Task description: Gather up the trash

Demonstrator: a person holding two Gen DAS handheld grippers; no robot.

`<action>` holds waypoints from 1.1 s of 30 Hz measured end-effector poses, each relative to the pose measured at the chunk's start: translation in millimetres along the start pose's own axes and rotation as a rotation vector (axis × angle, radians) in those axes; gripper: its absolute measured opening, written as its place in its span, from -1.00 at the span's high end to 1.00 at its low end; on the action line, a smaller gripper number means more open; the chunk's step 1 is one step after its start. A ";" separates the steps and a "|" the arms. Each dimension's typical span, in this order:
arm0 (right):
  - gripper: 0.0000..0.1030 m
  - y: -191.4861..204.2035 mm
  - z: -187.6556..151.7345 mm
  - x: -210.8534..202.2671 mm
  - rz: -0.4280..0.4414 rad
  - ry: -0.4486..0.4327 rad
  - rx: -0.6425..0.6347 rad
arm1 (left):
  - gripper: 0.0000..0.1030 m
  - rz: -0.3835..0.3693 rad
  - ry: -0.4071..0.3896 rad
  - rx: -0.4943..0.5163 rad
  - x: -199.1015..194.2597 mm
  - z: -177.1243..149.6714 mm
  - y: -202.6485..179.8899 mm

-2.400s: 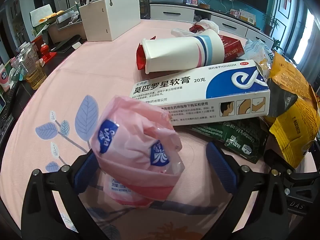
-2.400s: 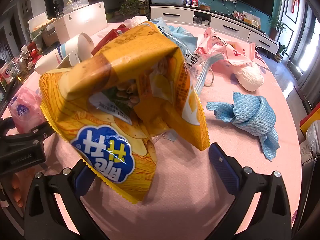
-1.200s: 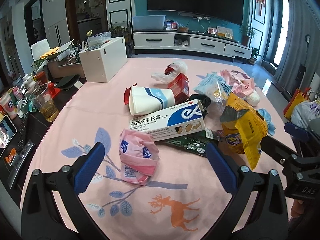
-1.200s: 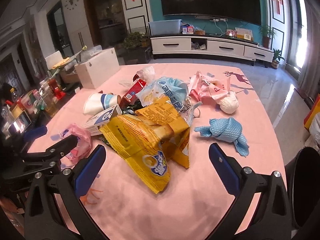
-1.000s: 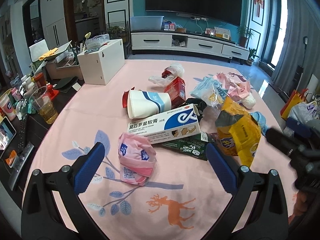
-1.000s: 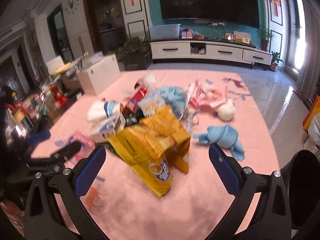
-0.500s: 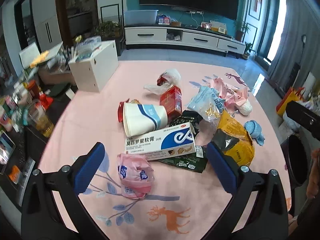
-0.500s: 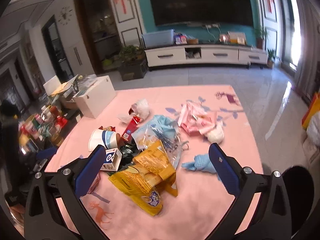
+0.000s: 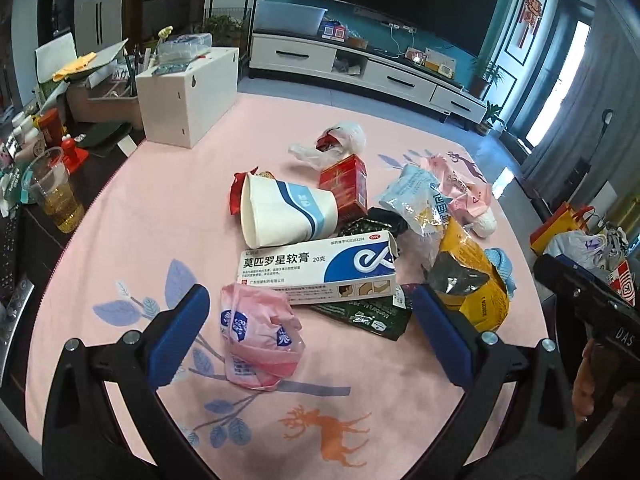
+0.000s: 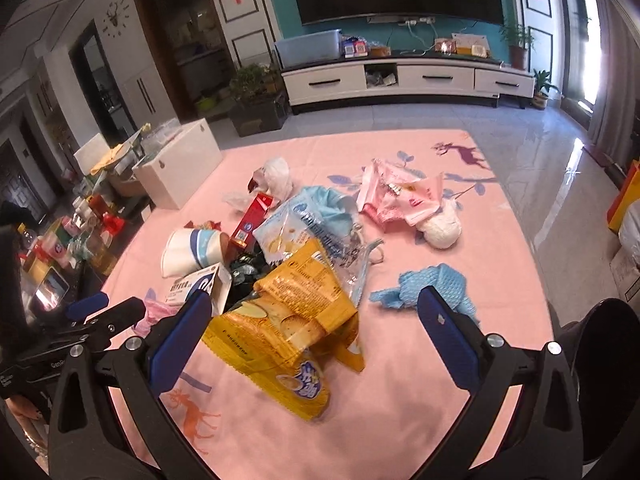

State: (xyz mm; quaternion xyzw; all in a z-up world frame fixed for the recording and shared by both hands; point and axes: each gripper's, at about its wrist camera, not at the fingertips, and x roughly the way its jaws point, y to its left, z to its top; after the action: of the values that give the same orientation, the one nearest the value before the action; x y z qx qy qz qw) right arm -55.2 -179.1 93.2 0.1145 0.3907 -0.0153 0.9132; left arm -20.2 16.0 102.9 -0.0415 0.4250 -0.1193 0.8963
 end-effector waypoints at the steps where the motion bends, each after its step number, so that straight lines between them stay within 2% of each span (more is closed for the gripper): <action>1: -0.95 0.7 -1.0 2.3 0.008 0.009 0.002 | -0.95 0.005 -0.005 0.005 -0.7 -0.2 -0.9; 8: -0.95 3.5 -4.4 8.4 -0.025 0.022 -0.005 | -0.95 -0.034 -0.010 -0.005 -4.5 0.2 0.1; 33: -0.95 9.8 -6.8 13.3 -0.039 0.038 -0.023 | -0.95 -0.036 -0.018 -0.013 -7.7 1.4 2.7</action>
State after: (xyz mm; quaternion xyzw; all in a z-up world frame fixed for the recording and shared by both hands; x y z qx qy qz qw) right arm -49.7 -167.3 81.0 0.0966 0.4102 -0.0262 0.9065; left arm -23.4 20.4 109.1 -0.0562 0.4167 -0.1320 0.8976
